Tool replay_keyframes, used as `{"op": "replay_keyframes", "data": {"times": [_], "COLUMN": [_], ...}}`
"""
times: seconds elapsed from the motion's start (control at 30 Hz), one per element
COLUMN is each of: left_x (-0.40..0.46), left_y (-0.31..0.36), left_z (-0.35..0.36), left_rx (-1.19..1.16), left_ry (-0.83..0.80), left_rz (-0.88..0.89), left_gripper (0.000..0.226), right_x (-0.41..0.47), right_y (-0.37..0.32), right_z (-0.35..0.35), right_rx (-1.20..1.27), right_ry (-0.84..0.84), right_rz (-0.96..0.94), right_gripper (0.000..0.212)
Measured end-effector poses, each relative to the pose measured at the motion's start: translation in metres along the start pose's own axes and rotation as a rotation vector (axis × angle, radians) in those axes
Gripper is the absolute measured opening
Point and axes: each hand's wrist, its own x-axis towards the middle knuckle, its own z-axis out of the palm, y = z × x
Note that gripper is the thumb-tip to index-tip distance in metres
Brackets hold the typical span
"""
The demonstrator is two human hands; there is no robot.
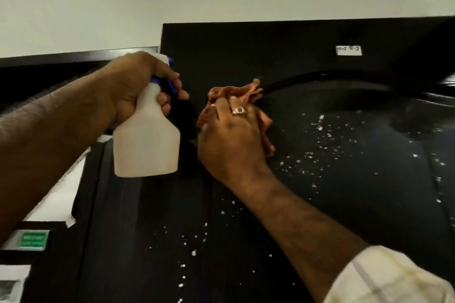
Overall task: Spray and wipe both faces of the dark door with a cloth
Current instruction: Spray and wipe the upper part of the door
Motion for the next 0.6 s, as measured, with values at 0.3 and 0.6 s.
{"op": "replay_keyframes", "data": {"times": [0.3, 0.6], "left_x": [-0.005, -0.019], "left_y": [0.000, -0.010], "left_z": [0.050, 0.092], "left_rx": [0.005, 0.019], "left_ry": [-0.034, 0.050], "left_rz": [-0.030, -0.054], "left_gripper": [0.011, 0.013], "right_x": [-0.004, 0.003], "right_y": [0.186, 0.127], "right_z": [-0.028, -0.023], "right_rx": [-0.028, -0.034], "right_ry": [0.180, 0.082], "right_rz": [0.138, 0.232], "right_gripper": [0.047, 0.047]}}
